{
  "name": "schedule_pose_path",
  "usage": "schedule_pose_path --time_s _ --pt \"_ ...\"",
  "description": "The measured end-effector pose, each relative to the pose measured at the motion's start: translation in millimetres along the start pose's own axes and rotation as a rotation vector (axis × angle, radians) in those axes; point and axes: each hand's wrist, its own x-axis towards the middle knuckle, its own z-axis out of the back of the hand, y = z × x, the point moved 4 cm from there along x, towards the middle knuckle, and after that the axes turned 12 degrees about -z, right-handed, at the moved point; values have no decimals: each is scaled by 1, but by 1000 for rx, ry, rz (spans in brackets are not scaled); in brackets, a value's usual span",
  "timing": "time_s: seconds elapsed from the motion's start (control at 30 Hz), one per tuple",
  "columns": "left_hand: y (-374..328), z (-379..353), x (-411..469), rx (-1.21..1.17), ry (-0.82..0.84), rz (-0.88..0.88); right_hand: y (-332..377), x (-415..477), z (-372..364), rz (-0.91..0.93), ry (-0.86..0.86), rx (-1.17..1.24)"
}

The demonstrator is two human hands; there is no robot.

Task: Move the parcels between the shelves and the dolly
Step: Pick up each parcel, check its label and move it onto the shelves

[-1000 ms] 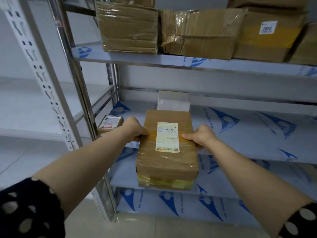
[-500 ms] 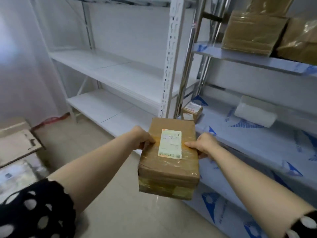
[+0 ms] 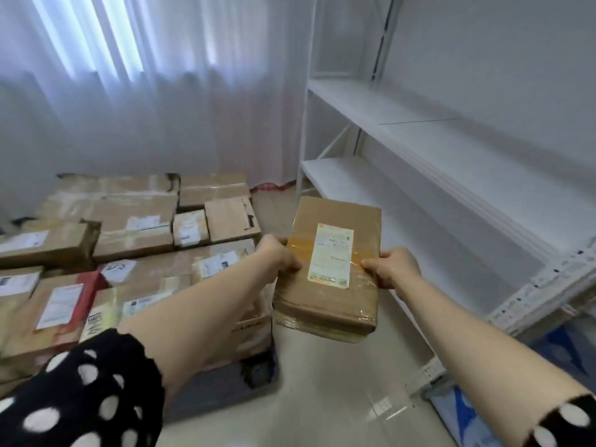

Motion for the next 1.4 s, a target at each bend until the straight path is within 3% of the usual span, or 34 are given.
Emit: schedule_pose_path --time_s 0.37,0.8,1.0,1.23,1.4 --pt "44 180 75 -195 -316 30 153 37 -166 172 308 26" --pt "101 319 122 -329 -742 178 298 71 -334 476 558 -5" --pt "141 376 155 -421 -742 201 333 81 -416 436 599 -87" --pt "187 441 216 -483 -659 212 352 98 -499 264 570 30" --pt "214 485 237 -290 -623 258 354 102 -544 173 559 114"
